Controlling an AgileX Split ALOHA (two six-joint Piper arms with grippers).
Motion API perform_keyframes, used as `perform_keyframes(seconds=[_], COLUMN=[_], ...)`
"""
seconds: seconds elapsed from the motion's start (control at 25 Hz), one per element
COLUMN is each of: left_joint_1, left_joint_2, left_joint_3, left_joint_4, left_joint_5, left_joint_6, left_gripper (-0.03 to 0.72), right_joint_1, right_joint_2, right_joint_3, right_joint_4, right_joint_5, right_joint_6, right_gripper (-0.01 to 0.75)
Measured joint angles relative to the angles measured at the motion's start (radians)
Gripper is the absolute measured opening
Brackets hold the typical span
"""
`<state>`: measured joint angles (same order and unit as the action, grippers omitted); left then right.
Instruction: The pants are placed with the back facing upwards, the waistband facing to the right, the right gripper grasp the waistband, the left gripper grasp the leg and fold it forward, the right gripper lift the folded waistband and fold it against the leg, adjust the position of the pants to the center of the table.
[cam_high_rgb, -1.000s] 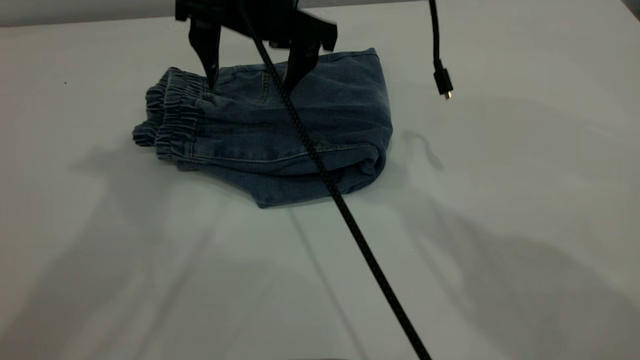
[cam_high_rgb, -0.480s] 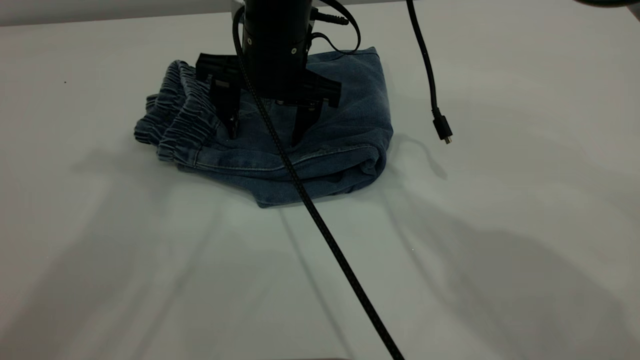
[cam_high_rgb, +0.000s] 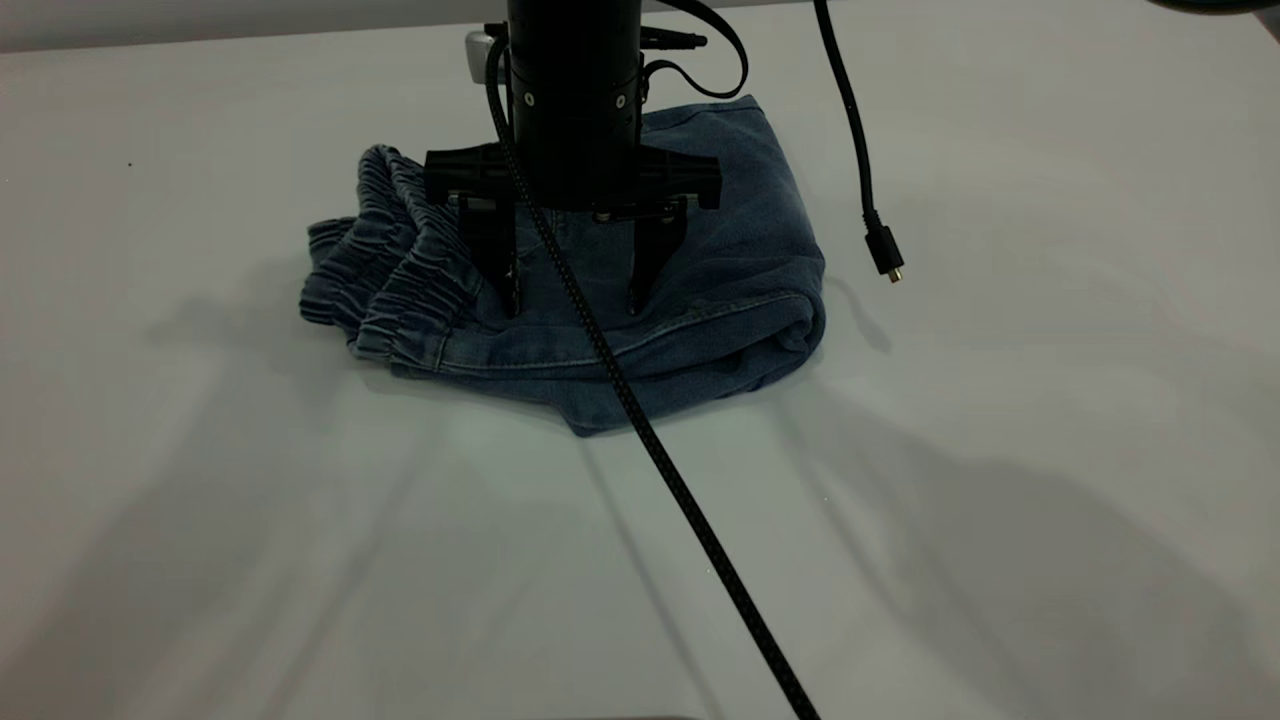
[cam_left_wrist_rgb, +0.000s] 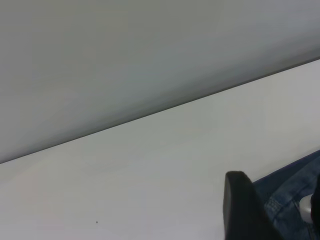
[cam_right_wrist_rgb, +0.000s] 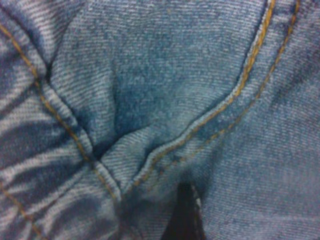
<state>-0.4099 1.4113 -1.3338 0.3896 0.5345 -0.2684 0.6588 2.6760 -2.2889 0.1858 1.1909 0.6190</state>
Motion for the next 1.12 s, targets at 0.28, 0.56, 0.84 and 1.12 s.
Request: perform_keyframes(seconds=[0.28, 0.56, 0.84, 1.12], left_joint_1=[0.000, 0.000, 0.000, 0.000], left_joint_2=[0.000, -0.059, -0.244, -0.418], left_joint_3=[0.000, 0.000, 0.000, 0.000], left_joint_4=[0.000, 0.000, -0.001, -0.066], left_joint_5=[-0.001, 0.029, 0.180, 0.408], left_joint_6=[0.001, 0.009, 0.055, 0.175], left_gripper=[0.307, 0.307, 0.307, 0.307], right_joint_1=[0.000, 0.000, 0.000, 0.000], right_joint_2=[-0.065, -0.251, -0.489, -0.756], right_joint_3=[-0.012, -0.056, -0.058, -0.059], right_joint_4=[-0.029, -0.131, -0.065, -0.037], right_joint_5=[0.029, 0.043, 0.058, 0.072], right_joint_6=[-0.060, -0.229, -0.441, -0.571], right_gripper=[0.531, 0.531, 0.528, 0.527])
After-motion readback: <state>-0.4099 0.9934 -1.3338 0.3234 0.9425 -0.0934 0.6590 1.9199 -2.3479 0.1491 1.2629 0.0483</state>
